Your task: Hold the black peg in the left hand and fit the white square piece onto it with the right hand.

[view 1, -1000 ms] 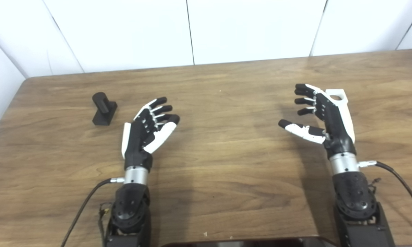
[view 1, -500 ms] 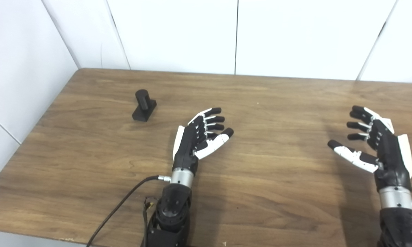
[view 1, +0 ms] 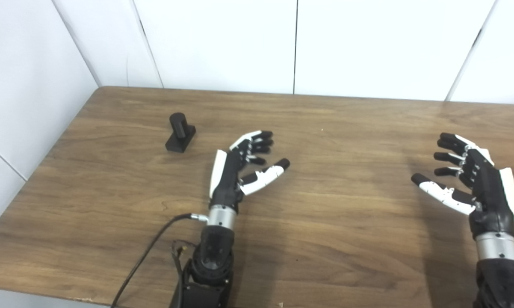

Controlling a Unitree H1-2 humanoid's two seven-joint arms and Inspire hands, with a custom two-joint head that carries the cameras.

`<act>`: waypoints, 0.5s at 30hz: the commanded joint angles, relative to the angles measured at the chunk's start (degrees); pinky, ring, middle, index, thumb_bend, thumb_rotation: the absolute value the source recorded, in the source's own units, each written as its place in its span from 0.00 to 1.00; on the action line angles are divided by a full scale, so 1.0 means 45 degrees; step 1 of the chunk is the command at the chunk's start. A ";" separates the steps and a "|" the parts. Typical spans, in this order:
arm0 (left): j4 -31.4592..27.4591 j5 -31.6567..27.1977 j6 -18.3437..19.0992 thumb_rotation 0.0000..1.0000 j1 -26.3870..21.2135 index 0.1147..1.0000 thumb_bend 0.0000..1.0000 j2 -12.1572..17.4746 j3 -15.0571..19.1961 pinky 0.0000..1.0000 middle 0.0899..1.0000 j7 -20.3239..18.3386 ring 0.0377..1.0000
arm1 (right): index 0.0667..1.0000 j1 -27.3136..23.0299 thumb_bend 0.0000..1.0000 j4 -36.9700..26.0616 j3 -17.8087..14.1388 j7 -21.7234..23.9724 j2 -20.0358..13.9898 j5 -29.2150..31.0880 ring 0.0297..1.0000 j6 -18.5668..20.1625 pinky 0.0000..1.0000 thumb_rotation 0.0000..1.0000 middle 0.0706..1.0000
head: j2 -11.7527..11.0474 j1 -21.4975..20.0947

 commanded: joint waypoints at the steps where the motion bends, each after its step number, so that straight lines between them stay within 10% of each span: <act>1: -0.0792 0.0468 0.0405 0.26 -0.0474 0.67 0.67 0.0071 0.0000 0.62 0.72 0.0081 0.72 | 0.75 -0.0425 0.59 -0.0496 -0.0044 -0.0058 -0.0050 -0.0060 0.71 -0.0143 0.57 0.00 0.76 | -0.0012 0.0005; 15: -0.1439 0.3170 0.2407 0.27 -0.1473 0.66 0.70 0.0756 -0.0039 0.61 0.72 0.0370 0.72 | 0.74 -0.0562 0.60 -0.0455 -0.0202 0.0066 -0.0131 0.0192 0.71 0.0049 0.58 0.00 0.76 | -0.0135 0.0287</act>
